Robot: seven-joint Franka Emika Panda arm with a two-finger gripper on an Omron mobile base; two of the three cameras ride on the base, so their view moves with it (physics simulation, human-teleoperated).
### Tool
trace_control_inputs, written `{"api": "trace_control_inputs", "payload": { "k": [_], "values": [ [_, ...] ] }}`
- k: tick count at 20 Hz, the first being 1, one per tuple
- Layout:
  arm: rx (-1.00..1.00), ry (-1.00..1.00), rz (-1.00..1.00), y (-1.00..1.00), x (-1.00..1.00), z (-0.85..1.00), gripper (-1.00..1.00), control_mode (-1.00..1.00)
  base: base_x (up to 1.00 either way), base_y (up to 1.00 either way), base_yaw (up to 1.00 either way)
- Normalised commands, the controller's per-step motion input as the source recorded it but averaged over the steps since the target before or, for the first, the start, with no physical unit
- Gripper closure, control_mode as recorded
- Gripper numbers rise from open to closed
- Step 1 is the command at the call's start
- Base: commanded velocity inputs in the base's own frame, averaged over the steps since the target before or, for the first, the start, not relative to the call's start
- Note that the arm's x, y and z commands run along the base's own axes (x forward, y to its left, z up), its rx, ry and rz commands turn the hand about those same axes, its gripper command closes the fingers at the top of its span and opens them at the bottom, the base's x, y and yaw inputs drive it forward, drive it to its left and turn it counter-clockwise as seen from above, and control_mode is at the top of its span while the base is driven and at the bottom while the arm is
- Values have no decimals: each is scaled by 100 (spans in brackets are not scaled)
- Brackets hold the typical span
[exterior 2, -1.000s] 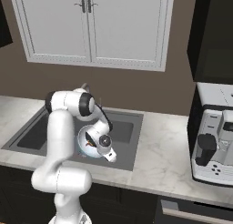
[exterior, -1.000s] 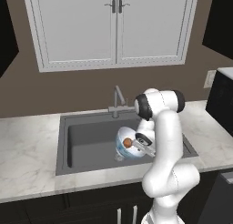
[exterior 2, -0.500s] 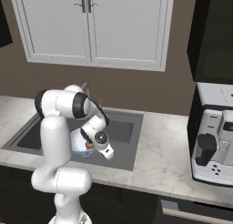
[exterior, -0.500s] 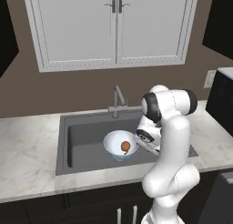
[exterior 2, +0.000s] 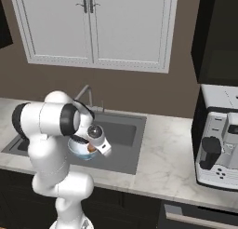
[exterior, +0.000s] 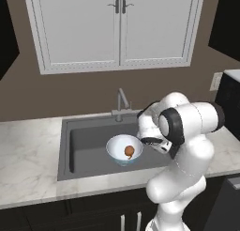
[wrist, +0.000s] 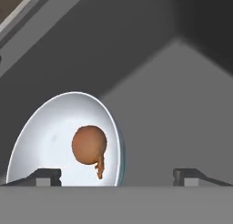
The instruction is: Pick the onion from the cabinet and place it in the bowl. Then pick the bowl and place it in the sink. Then turn on the sink facuet.
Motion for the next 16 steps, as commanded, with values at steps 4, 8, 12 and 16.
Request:
{"api": "trace_control_inputs", "payload": {
  "k": [4,8,12,16],
  "values": [
    [4,15,-4,-3,0,100,-100,-100,0,0,0],
    [5,15,-9,-9,0,100,-100,-100,0,0,0],
    [4,16,-10,-10,0,100,-100,-100,0,0,0],
    [0,11,-11,-1,0,100,-100,-100,0,0,0]
  ]
}}
